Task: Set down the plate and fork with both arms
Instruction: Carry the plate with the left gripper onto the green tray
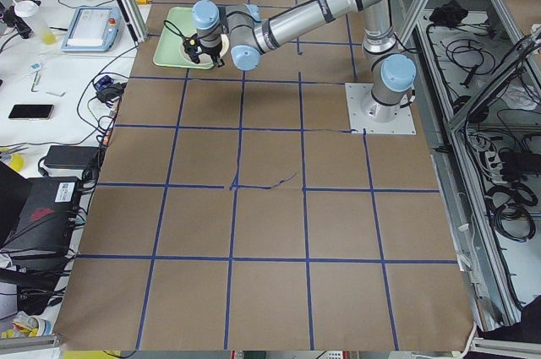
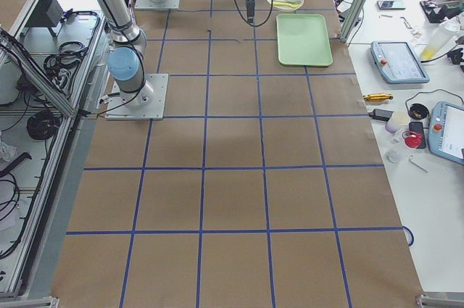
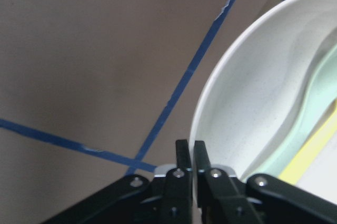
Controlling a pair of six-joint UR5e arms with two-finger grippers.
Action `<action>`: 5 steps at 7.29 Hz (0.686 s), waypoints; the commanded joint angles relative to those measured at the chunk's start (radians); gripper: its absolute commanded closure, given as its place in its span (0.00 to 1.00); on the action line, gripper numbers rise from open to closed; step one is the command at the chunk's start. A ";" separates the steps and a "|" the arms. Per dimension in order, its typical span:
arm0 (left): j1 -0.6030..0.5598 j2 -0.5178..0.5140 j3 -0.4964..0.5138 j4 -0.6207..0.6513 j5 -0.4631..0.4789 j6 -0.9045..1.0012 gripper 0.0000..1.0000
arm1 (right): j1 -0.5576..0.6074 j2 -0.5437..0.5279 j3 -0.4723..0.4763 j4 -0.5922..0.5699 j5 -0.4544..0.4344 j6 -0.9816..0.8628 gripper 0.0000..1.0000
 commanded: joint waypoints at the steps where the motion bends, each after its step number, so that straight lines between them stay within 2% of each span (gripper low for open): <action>1: -0.100 -0.136 0.172 0.028 0.007 -0.117 1.00 | 0.000 -0.002 0.000 -0.001 0.000 0.000 0.00; 2: -0.133 -0.185 0.218 0.048 0.007 -0.120 1.00 | 0.000 -0.002 0.000 0.001 0.000 0.000 0.00; 5: -0.190 -0.280 0.267 0.129 0.040 -0.167 1.00 | 0.000 0.000 0.000 -0.001 -0.002 0.000 0.00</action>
